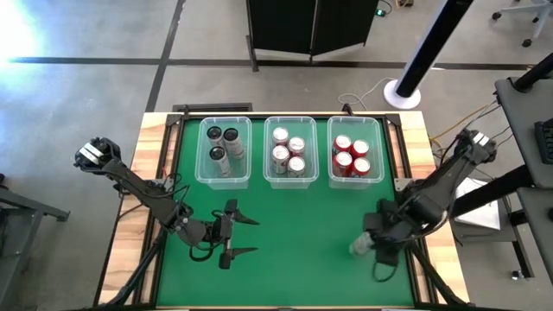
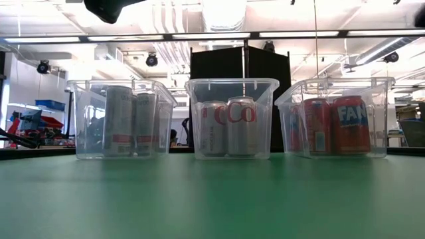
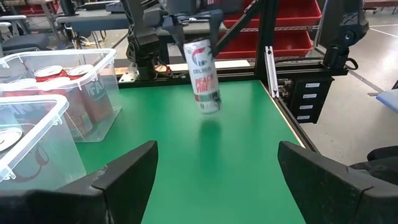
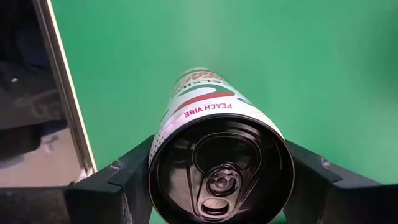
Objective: Sort soda cans
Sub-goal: Put the white soda can into the left transparent bin
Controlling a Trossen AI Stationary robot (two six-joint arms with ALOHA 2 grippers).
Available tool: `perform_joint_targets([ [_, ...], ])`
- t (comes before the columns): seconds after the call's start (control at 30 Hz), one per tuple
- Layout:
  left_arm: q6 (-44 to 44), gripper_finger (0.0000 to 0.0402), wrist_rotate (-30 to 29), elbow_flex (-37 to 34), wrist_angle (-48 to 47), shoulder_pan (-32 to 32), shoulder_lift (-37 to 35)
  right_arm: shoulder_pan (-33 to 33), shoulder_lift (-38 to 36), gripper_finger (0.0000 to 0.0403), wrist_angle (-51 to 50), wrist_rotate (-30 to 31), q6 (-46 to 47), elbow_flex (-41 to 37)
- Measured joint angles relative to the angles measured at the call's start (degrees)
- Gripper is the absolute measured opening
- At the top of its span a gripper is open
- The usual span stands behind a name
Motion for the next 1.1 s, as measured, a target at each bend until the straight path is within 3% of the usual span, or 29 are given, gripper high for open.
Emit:
perform_joint_targets([
  [0.23,0.02,0.0315,-0.04,0.00,0.11,0.00,0.00,-7.35,20.30,0.0248,-4.82,-0.02,-17.95,21.09],
  [0.37,-1.31,0.0315,1.18,0.02,-0.44,0.00,0.19,-11.82,31.01,0.0248,-13.65,0.22,-26.86,34.26],
  [0.47,-2.31,0.0315,4.12,0.02,-1.81,0.00,0.31,-15.26,37.05,0.0248,-14.90,0.24,-32.83,41.88],
  [0.67,-3.17,0.0315,3.79,0.04,-2.28,0.00,0.31,-20.64,45.21,0.0248,-15.59,0.17,-43.97,53.74],
  [0.87,-4.06,0.0315,3.79,0.04,-2.30,0.00,0.33,-24.60,48.74,0.0248,-15.56,0.12,-49.36,59.33],
  [1.1,-3.84,0.0315,1.10,0.17,-2.28,0.11,0.34,-26.12,49.37,0.0248,-14.78,0.02,-49.43,57.80],
])
